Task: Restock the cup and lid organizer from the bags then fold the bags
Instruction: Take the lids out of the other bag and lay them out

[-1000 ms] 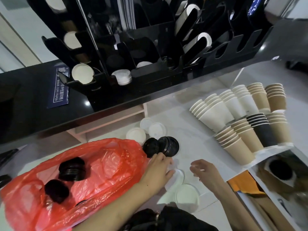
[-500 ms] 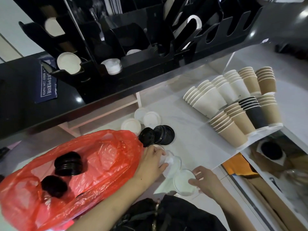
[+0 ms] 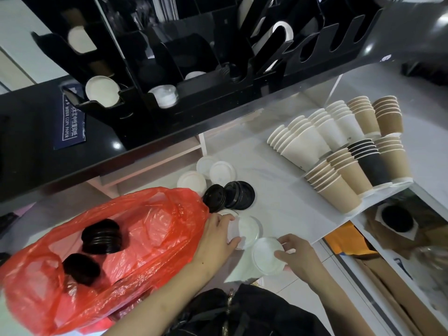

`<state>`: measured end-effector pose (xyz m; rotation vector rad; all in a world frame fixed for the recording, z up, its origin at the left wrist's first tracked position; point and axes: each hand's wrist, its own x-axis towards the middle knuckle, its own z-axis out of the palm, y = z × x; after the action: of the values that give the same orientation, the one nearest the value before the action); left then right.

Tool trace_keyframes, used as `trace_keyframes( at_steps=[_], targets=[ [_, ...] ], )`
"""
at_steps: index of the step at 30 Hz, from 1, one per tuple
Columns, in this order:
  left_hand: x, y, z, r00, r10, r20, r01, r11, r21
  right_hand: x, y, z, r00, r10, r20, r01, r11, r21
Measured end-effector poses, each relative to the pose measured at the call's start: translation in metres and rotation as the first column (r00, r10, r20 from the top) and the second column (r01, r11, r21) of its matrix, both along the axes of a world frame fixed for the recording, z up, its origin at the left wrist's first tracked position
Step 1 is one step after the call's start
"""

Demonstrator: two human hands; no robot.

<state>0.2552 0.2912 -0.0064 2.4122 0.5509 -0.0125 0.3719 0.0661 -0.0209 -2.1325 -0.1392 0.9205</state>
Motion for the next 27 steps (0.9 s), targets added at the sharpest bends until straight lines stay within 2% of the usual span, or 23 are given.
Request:
trace_keyframes(
  at_steps=[11, 19, 27],
  targets=[
    [-0.002, 0.004, -0.002, 0.998, 0.040, -0.058, -0.038, 0.999, 0.035, 0.014, 0.025, 0.018, 0.994, -0.068, -0.083, 0.083, 0.977, 0.199],
    [-0.006, 0.004, -0.001, 0.987, 0.090, -0.135, -0.092, 0.996, -0.009, 0.012, 0.058, -0.008, 0.987, -0.143, -0.074, 0.156, 0.964, 0.217],
    [-0.011, 0.013, 0.004, 0.977, 0.202, -0.065, -0.201, 0.979, 0.011, 0.006, 0.080, -0.010, 0.986, -0.128, -0.106, 0.149, 0.962, 0.229]
  ],
)
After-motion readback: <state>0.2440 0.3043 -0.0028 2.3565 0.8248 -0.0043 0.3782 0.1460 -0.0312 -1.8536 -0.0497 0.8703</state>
